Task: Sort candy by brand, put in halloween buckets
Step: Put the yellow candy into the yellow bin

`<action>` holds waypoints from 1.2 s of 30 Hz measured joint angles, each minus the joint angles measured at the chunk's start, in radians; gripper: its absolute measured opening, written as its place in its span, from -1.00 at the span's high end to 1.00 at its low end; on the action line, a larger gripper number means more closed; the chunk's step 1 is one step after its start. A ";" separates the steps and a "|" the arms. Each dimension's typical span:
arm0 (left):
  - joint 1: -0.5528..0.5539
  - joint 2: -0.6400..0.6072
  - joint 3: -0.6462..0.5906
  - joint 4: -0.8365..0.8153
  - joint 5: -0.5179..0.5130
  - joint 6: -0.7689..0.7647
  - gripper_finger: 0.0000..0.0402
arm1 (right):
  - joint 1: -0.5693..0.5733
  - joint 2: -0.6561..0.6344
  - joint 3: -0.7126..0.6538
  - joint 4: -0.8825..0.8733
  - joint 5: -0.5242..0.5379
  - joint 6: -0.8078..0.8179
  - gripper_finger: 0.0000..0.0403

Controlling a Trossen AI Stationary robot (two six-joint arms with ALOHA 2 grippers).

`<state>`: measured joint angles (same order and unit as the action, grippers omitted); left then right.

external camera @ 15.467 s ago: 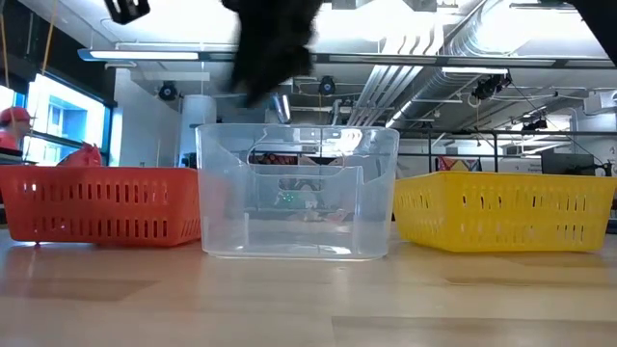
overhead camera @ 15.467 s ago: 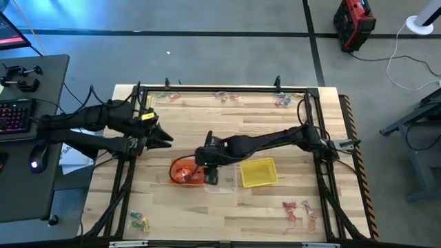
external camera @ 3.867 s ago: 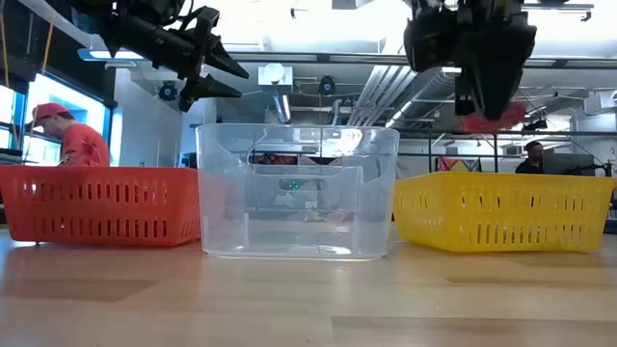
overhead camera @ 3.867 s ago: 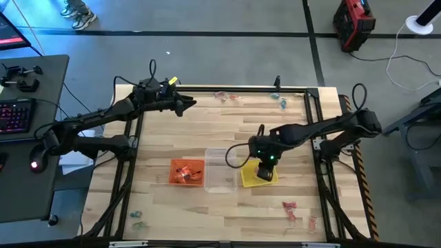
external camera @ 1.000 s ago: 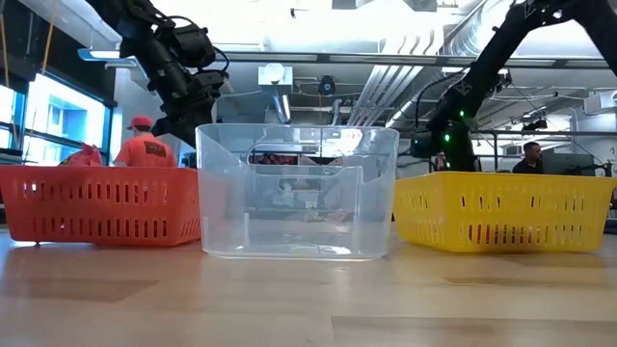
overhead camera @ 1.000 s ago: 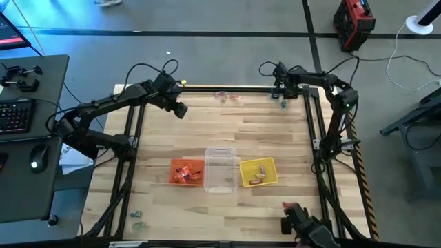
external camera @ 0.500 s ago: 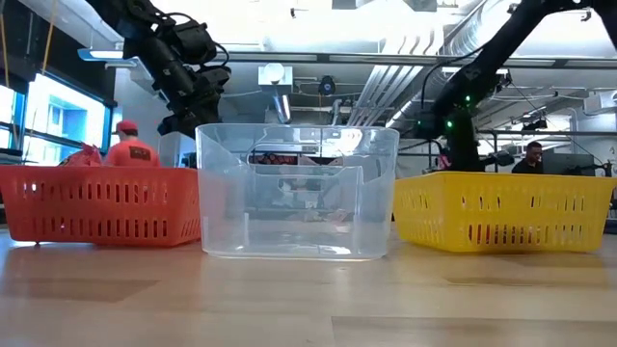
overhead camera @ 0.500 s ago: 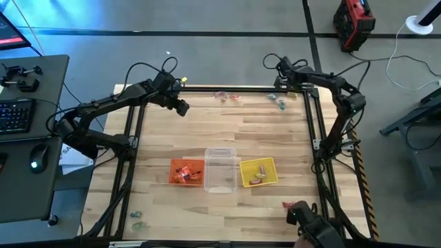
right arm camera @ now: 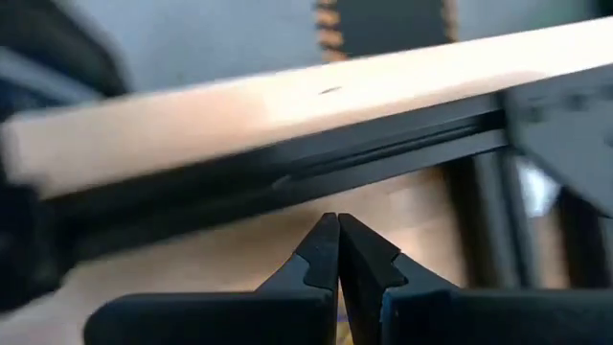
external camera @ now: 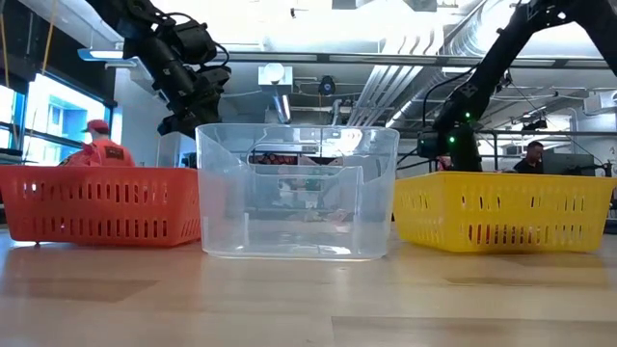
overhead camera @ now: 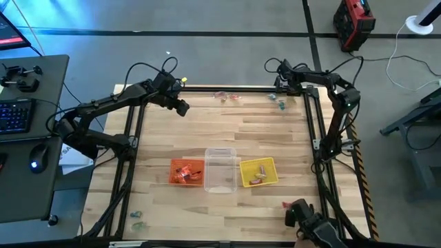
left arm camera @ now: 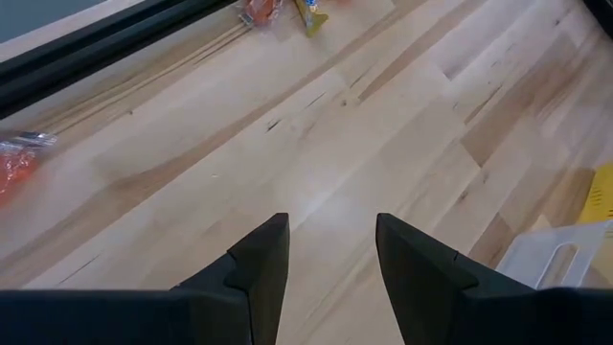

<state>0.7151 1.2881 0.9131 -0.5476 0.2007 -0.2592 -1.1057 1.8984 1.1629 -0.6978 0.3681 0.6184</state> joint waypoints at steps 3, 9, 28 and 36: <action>0.000 0.000 0.000 0.000 0.000 0.000 0.27 | 0.019 0.000 0.000 -0.020 -0.067 -0.047 1.00; 0.000 0.000 0.000 0.019 -0.002 0.009 0.27 | 0.086 -0.002 0.002 -0.171 -0.092 -0.129 1.00; 0.000 0.000 0.000 0.053 -0.002 0.002 0.27 | 0.106 -0.157 0.001 -0.224 -0.086 -0.102 1.00; 0.000 0.000 0.000 0.053 -0.002 0.002 0.27 | 0.077 -0.155 -0.008 -0.219 -0.229 -0.309 0.56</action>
<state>0.7147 1.2881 0.9133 -0.4950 0.1986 -0.2573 -1.0289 1.7432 1.1545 -0.9168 0.1392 0.3092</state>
